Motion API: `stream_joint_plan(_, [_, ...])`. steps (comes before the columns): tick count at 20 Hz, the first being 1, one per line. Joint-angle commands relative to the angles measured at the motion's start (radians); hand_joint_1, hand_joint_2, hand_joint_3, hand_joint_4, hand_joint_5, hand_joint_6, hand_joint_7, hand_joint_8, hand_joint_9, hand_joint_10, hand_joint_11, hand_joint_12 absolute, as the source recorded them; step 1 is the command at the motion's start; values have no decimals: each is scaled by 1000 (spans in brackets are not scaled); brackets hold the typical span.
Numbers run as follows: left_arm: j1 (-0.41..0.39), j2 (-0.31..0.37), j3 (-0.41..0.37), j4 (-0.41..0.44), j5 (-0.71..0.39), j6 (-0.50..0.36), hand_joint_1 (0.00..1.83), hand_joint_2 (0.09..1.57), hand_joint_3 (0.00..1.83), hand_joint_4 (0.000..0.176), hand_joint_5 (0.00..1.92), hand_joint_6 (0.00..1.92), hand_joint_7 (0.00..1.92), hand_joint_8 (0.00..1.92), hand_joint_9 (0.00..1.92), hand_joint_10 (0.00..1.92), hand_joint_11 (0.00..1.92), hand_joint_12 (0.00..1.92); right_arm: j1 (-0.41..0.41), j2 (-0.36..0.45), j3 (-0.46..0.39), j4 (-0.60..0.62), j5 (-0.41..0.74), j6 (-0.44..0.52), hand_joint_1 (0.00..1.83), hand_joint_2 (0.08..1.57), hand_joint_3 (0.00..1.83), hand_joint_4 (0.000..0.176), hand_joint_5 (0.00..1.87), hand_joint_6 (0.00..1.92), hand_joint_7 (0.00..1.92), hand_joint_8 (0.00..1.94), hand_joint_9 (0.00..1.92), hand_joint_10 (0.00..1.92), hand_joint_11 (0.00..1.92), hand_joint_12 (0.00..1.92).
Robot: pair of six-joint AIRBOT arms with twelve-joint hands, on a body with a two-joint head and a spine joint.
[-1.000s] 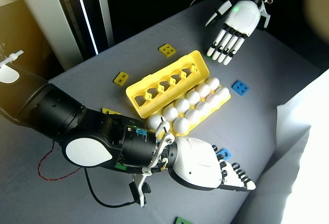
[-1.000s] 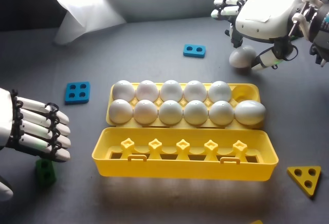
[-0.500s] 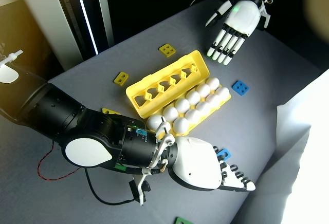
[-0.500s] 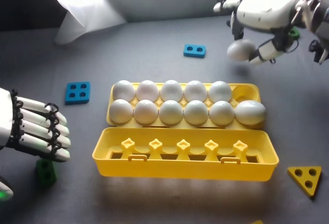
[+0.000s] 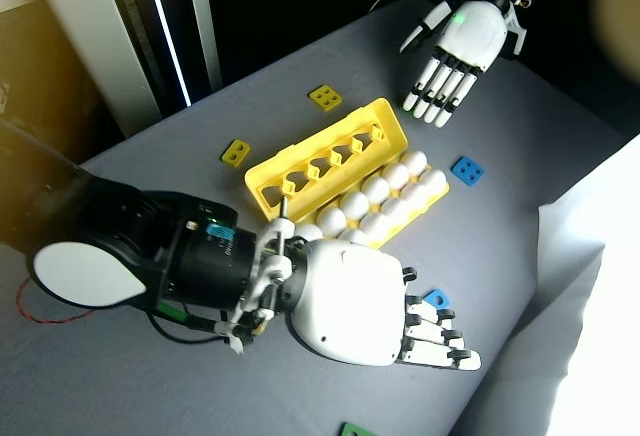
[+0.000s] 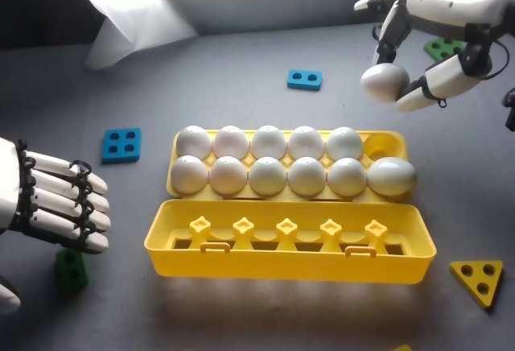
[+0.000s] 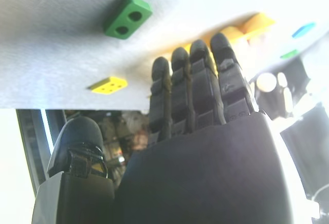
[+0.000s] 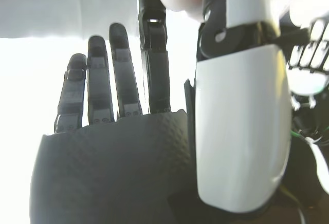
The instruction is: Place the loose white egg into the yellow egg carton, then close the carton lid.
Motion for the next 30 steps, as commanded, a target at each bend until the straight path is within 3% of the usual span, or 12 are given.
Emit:
stream_joint_plan(1, [-5,13,11,-61,-47,-2,0,1284,0,0,245,0,221,3,180,4,0,341,4,21,-2,51,96,5,1137,1046,0,0,1145,705,366,6,214,9,0,0])
stream_joint_plan(7, [-5,14,11,-62,-45,-1,0,1301,2,0,244,0,223,0,186,0,0,356,-50,43,-49,75,97,65,1133,1042,0,0,1152,693,392,1,234,2,9,6])
stream_joint_plan(9, [-5,14,11,-62,-45,0,0,1304,2,0,181,0,158,2,129,0,0,252,-63,43,-56,77,98,79,1132,1047,1,0,1138,717,393,1,227,1,5,9])
stream_joint_plan(14, [-5,13,13,-62,-44,0,0,1299,0,0,217,1,201,0,162,0,0,267,-92,43,-70,77,100,79,1134,1044,0,0,1147,703,422,1,227,4,0,0])
stream_joint_plan(15, [-5,13,13,-62,-44,0,0,1294,0,0,204,0,187,0,157,0,0,264,-96,43,-74,77,100,79,1124,1045,0,8,1144,709,423,1,232,5,0,0])
stream_joint_plan(16, [-5,13,13,-62,-44,0,0,1296,0,0,226,0,212,0,187,0,0,353,-101,43,-79,77,100,79,1126,1046,0,1,1141,714,414,0,226,2,0,0])
stream_joint_plan(17, [-5,13,13,-62,-44,0,0,1300,1,0,181,1,157,5,132,1,0,252,-103,43,-83,77,100,79,1133,1039,0,0,1161,680,424,2,233,3,0,0])
stream_joint_plan(19, [-5,13,13,-62,-44,0,0,1289,0,0,204,13,170,14,130,5,0,224,-104,43,-90,77,100,77,1127,1038,0,13,1162,679,427,4,241,4,0,0])
stream_joint_plan(20, [-6,12,14,-62,-44,0,0,1292,0,0,248,3,221,3,170,2,6,270,-103,43,-91,77,100,77,1133,1038,0,0,1161,680,425,2,229,2,0,0])
stream_joint_plan(23, [-6,11,15,-62,-43,-1,0,1298,0,0,186,2,158,2,115,1,0,184,-95,42,-91,77,100,77,1143,1038,0,0,1162,678,442,5,252,6,1,0])
stream_joint_plan(28, [-8,11,15,-62,-43,-1,0,1290,1,0,280,1,252,0,203,0,0,365,-95,41,-91,77,101,76,1145,1034,0,0,1171,661,448,1,260,4,13,16])
stream_joint_plan(30, [-8,11,15,-62,-43,-1,0,1293,1,0,198,2,167,6,127,0,0,227,-95,41,-91,77,101,74,1147,1037,1,0,1164,672,451,1,253,1,1,3])
